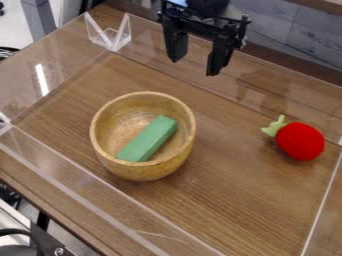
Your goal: Remove the green stick from the brown bowl and put it on the table
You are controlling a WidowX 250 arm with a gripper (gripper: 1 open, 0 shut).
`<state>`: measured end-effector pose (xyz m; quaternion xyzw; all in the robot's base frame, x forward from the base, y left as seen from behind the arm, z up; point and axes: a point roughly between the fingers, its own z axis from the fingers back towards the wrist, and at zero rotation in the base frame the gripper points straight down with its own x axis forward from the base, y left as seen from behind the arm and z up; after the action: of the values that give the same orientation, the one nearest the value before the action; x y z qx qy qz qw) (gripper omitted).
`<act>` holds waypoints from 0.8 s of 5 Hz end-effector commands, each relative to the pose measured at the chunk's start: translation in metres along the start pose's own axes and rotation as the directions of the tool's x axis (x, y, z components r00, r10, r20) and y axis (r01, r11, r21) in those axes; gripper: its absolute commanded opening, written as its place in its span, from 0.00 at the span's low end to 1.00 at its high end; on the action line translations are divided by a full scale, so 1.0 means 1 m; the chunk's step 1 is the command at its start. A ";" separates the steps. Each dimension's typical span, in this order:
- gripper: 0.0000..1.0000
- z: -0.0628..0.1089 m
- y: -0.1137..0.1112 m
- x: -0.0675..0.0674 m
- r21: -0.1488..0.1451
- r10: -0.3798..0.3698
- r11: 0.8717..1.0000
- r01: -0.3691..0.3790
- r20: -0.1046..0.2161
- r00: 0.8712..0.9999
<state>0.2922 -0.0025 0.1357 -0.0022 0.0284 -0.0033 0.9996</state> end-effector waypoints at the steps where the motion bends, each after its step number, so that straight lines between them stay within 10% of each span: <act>1: 1.00 -0.016 0.002 -0.010 0.003 -0.042 0.999 0.042 -0.025 0.999; 3: 1.00 -0.026 0.017 -0.051 0.018 0.012 1.000 -0.012 -0.002 1.000; 4: 1.00 -0.043 0.025 -0.049 0.020 -0.049 0.999 0.049 0.020 0.999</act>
<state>0.2376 0.0201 0.0897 0.0039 0.0304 -0.0264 0.9992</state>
